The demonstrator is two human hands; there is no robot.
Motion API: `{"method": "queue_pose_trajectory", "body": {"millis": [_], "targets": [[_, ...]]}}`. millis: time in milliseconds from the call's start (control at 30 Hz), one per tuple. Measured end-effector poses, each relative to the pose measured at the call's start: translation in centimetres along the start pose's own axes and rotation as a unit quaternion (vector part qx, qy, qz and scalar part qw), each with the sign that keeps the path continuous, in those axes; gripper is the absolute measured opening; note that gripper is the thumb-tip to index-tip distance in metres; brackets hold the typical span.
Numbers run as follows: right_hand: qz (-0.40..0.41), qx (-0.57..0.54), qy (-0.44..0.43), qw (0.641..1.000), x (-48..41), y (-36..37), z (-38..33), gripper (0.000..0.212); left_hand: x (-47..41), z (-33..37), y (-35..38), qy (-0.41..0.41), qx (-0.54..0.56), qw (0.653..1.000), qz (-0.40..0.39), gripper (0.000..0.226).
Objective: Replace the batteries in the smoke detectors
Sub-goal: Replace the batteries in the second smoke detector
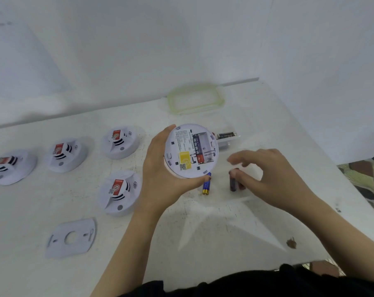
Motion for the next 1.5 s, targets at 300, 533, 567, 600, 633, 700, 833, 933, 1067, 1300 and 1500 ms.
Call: {"method": "queue_pose_trajectory", "body": {"millis": [300,533,567,600,633,700,833,933,1067,1300,1500], "targets": [[0.063,0.112,-0.167,0.978,-1.9,-1.7,-3.1,0.057,-0.5,1.3,2.0,0.032,-0.051,0.998,-0.036,0.095],[0.018,0.142,-0.192,0.971,-2.7,-1.5,-3.2,0.062,-0.5,1.6,2.8,0.058,-0.059,0.996,-0.036,0.091],[0.011,0.135,-0.194,0.972,-2.7,-1.5,-3.1,0.062,-0.5,1.8,2.9,0.061,-0.059,0.996,-0.037,0.089],[0.007,0.129,-0.195,0.972,-2.7,-1.4,-3.1,0.062,-0.5,2.0,3.0,0.066,-0.061,0.995,-0.037,0.087],[0.007,0.125,-0.199,0.972,-2.7,-1.4,-3.2,0.062,-0.6,2.2,3.0,0.072,-0.066,0.995,-0.037,0.085],[0.027,0.124,-0.211,0.969,-2.8,-1.6,-3.4,0.059,-0.6,2.5,3.1,0.084,-0.070,0.993,-0.037,0.084],[0.071,0.123,-0.250,0.958,-2.8,-1.8,-3.6,0.055,-0.6,2.6,3.2,0.087,-0.066,0.993,-0.034,0.084],[0.081,0.117,-0.264,0.954,-2.8,-1.7,-3.6,0.054,-0.6,2.5,3.1,0.088,-0.059,0.994,-0.028,0.085],[0.076,0.111,-0.271,0.953,-2.8,-1.5,-3.7,0.054,-0.6,2.2,3.1,0.080,-0.051,0.995,-0.023,0.087],[0.037,0.117,-0.251,0.960,-2.9,-0.6,-3.3,0.053,-0.5,1.8,3.2,0.070,-0.055,0.996,-0.019,0.085],[0.002,0.095,-0.238,0.967,-2.4,0.1,-2.8,0.045,-0.4,1.0,2.7,0.016,-0.018,1.000,-0.010,0.090]]}}
Point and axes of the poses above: each hand's wrist, its own x-axis away from the middle knuckle, its own y-axis out of the palm, z = x × y, the point moved 7 cm from there along -x, towards the middle knuckle, and after that the axes turned 4 degrees about y, right-handed, at the moved point
